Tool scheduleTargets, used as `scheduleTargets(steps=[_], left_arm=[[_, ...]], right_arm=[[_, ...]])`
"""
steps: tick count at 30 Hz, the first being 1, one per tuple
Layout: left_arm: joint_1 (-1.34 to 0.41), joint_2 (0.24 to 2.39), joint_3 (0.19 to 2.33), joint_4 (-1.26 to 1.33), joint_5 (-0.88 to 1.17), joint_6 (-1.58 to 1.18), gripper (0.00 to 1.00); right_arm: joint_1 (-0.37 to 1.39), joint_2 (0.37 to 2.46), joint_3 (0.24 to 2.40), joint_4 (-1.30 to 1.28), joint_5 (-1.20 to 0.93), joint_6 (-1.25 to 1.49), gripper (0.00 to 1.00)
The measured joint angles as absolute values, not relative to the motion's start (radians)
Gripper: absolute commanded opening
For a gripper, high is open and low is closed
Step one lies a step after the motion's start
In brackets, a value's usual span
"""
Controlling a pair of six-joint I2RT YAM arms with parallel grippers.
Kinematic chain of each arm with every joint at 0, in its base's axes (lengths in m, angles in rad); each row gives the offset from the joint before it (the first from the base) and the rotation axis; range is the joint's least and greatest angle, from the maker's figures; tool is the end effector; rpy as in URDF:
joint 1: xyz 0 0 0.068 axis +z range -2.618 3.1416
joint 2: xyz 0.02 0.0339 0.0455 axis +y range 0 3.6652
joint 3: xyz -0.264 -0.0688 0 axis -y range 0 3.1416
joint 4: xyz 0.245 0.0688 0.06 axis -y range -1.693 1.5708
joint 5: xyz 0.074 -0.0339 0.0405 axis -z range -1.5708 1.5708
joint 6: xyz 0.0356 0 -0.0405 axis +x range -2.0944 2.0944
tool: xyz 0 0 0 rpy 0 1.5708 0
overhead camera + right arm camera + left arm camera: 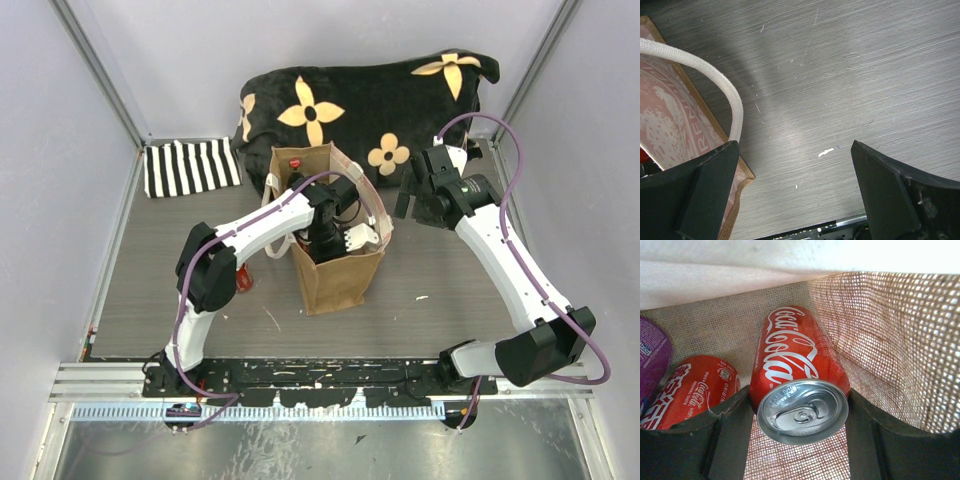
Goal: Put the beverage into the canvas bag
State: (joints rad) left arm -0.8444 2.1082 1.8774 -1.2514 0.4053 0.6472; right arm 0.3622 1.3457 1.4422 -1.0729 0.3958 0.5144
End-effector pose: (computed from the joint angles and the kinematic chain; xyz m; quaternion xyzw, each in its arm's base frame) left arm 0.2663 -0.3209 0.2364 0.6706 0.7128 -0.2044 0.0234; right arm 0.2470 0.0789 0.3656 0.1287 0.9304 -0.0484 0.3398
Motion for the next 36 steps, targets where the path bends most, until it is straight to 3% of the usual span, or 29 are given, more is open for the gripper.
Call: scheduleTargets(steps=[2,4,18,23,36], left_arm=[[-0.844,2.102,1.868,-1.24,0.406,0.645,0.5],[-0.845,2.098,1.861,-1.232,0.407,0.64,0.6],[-0.847,2.097,1.906,-1.213,0.4,0.618,0.86],[-0.849,2.097,1.965,-1.205,0.404,0.61,1.0],[-0.833,2.082,1.986,-1.178,0.383,0.569,0.98]], right_arm=[[0.362,1.346,1.446,-1.073,0.396,0.515,1.0],[0.362,1.346,1.449,-1.073,0.396,0.515,1.0],[0.362,1.347,1.449,-1.07,0.393,0.515,1.0],[0.362,1.351,1.459,-1.069,0.388,0.515,1.0],[0.362,1.37,1.498,-1.061,0.382,0.513,1.0]])
